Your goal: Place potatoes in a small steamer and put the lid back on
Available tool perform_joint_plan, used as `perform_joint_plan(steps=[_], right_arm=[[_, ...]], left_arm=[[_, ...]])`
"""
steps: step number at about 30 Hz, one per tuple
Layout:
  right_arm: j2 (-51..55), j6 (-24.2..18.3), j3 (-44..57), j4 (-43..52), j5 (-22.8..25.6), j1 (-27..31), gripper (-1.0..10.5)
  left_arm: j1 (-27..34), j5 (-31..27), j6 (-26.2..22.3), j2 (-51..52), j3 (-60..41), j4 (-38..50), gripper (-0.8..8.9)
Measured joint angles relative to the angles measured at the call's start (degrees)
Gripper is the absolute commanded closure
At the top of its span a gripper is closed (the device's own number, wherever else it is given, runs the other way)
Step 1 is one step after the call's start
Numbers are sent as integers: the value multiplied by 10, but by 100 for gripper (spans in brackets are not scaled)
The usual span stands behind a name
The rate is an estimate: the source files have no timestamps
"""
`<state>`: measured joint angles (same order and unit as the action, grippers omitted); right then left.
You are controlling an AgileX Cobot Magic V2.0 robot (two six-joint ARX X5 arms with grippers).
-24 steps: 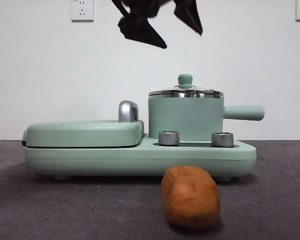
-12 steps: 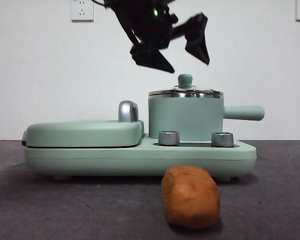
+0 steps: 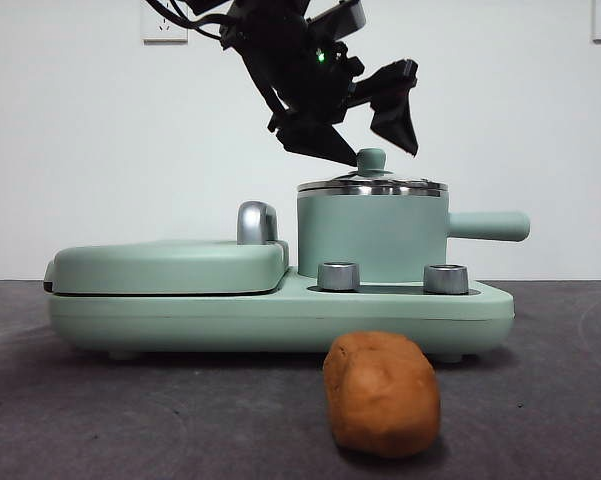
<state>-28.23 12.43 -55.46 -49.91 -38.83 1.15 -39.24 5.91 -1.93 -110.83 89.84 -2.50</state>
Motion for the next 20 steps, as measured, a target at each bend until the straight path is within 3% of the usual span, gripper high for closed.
perform_joint_plan(steps=[5,13,17,20], right_arm=[[0,0,0,0,0,0,467],[0,0,0,-2,-1,0,467],[0,0,0,-2,-1,0,467],[0,0,0,-2,-1,0,467]], left_arm=[[1,-2,0,-1,0,13,636],[4,-8,0,-1,2,-2,623],[4,-6,-1,-1,2,-12,525],[3,-2,-1,-1,2,-19,539]])
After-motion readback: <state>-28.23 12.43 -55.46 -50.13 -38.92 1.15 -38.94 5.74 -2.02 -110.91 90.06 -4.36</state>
